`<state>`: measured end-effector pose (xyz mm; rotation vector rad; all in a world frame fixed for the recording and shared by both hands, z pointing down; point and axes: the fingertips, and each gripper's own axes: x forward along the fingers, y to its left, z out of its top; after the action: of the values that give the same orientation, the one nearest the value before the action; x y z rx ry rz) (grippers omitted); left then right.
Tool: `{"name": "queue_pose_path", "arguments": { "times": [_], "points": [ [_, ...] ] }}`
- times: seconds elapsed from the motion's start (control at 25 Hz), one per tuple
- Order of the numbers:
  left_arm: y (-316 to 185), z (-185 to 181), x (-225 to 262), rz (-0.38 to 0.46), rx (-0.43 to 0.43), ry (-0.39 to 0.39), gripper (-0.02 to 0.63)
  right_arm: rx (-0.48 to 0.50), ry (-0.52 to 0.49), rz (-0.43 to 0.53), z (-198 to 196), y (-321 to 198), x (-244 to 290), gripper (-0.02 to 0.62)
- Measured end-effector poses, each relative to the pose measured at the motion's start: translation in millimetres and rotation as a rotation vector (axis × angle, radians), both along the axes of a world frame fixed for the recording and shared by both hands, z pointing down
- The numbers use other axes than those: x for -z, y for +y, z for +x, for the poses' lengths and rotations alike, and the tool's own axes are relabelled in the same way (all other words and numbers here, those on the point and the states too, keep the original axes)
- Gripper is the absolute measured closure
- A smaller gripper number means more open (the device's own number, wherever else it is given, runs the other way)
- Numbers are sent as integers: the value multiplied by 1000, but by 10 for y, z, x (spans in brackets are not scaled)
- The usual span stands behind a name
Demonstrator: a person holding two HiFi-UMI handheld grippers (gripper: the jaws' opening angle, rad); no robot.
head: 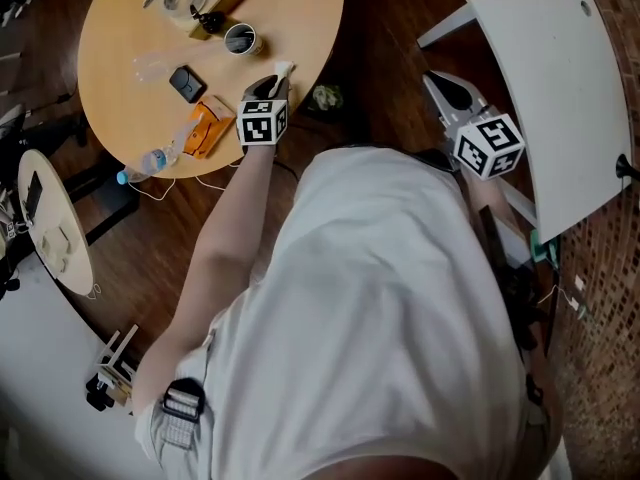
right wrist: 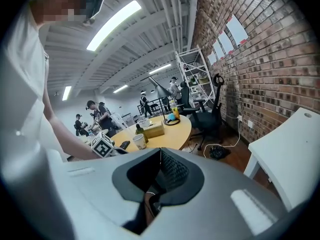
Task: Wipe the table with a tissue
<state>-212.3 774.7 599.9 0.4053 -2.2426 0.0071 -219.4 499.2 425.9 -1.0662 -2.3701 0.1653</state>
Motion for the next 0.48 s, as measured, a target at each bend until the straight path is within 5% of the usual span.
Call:
{"name": "queue_pose_path", "arguments": {
  "times": [0.48],
  "points": [
    [35, -127, -311, -98, -19, 73, 528, -105, 21, 26, -19, -296, -28, 588]
  ]
}}
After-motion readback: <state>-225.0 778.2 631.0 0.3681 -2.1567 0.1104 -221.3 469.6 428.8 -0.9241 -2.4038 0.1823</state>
